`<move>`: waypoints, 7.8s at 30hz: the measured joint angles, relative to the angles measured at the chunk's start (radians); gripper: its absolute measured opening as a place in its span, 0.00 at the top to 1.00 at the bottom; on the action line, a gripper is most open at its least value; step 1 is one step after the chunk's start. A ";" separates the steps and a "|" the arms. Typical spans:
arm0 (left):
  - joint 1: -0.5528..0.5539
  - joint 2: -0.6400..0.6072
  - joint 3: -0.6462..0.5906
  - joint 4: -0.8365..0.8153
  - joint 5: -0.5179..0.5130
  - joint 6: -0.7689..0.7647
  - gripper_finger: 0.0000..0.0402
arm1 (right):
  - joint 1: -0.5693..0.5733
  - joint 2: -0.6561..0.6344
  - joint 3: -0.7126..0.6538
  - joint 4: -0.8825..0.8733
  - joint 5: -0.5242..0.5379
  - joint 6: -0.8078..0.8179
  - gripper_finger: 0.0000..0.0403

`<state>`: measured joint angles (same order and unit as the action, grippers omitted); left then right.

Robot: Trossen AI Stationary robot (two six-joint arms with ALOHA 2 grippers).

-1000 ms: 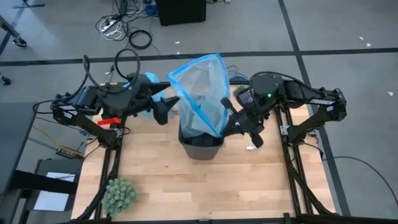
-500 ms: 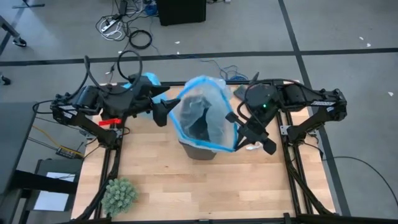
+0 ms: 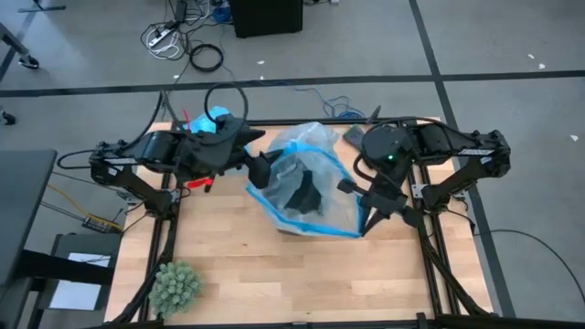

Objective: Place trash/remove bag and relplace
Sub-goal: Insert a new trash bag into the bin

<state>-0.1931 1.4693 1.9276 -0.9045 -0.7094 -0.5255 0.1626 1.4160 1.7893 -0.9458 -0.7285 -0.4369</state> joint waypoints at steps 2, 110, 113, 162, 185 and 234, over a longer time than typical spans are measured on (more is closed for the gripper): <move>0.015 0.001 -0.001 -0.004 -0.001 -0.001 0.13 | 0.003 -0.009 0.000 0.016 -0.025 -0.001 1.00; -0.052 0.061 0.000 0.037 0.043 -0.029 0.13 | -0.355 0.157 0.191 -0.056 0.980 0.387 0.67; -0.057 0.061 0.000 -0.064 0.042 -0.072 0.13 | -0.342 0.097 0.191 -0.007 0.933 0.392 0.67; 0.025 0.069 0.000 -0.459 0.093 -0.058 0.29 | -0.162 0.201 0.204 0.029 0.684 0.568 0.69; 0.187 0.155 0.000 -0.379 -0.018 0.067 0.99 | -0.282 0.160 0.188 -0.154 0.971 0.437 1.00; 0.221 0.230 -0.010 -0.575 0.360 0.002 0.99 | -0.351 0.123 -0.098 -0.155 0.817 0.425 0.89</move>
<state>0.0282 1.6993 1.9175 -1.4792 -0.3490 -0.5230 -0.1886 1.5388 1.6917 -1.1004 0.0887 -0.0116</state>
